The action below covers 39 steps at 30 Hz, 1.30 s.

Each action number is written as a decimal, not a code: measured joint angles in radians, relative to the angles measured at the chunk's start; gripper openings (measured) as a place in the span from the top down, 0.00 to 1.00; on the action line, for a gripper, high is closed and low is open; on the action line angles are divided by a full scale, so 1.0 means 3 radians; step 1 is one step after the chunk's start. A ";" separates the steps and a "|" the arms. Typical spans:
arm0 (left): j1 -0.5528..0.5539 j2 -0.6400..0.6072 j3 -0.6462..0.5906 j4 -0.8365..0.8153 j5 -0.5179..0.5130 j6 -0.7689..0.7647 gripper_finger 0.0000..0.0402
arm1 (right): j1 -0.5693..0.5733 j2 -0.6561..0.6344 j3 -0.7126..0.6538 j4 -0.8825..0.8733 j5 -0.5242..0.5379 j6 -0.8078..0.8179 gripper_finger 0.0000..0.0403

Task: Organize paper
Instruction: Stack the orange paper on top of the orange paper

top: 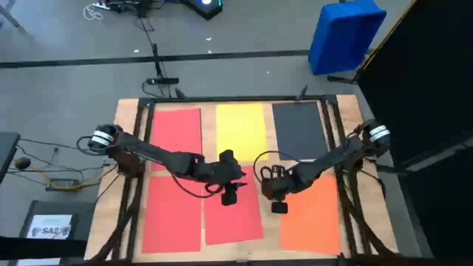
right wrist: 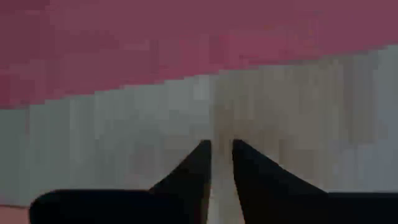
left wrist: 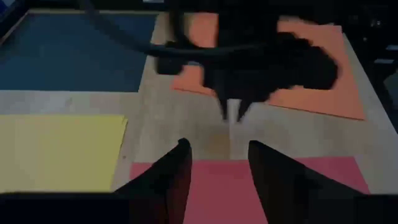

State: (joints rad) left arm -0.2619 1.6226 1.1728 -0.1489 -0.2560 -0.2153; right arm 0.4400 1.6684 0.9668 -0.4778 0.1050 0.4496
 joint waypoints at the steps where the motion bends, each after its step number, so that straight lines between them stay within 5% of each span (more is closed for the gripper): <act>1: 0.0000 0.0000 0.0000 0.0001 0.0001 0.0000 0.65 | 0.0065 0.0000 0.0001 0.0013 -0.0016 0.0046 0.90; 12: -0.0001 0.0000 0.0000 0.0025 0.0011 0.0001 0.65 | 0.0628 0.0153 0.0011 0.0371 -0.0115 0.0522 0.90; 21: -0.0004 0.0001 0.0001 0.0085 0.0013 -0.0019 0.65 | 0.0710 0.0546 0.0030 0.0611 -0.0419 0.0675 0.90; 39: -0.0003 0.0003 0.0001 0.0080 0.0020 -0.0021 0.65 | 0.0816 0.0491 0.0025 0.0229 -0.0794 0.0679 0.90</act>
State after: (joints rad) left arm -0.2628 1.6234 1.1732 -0.1249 -0.2501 -0.2217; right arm 0.6850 1.8156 0.9745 -0.4092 -0.1332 0.6533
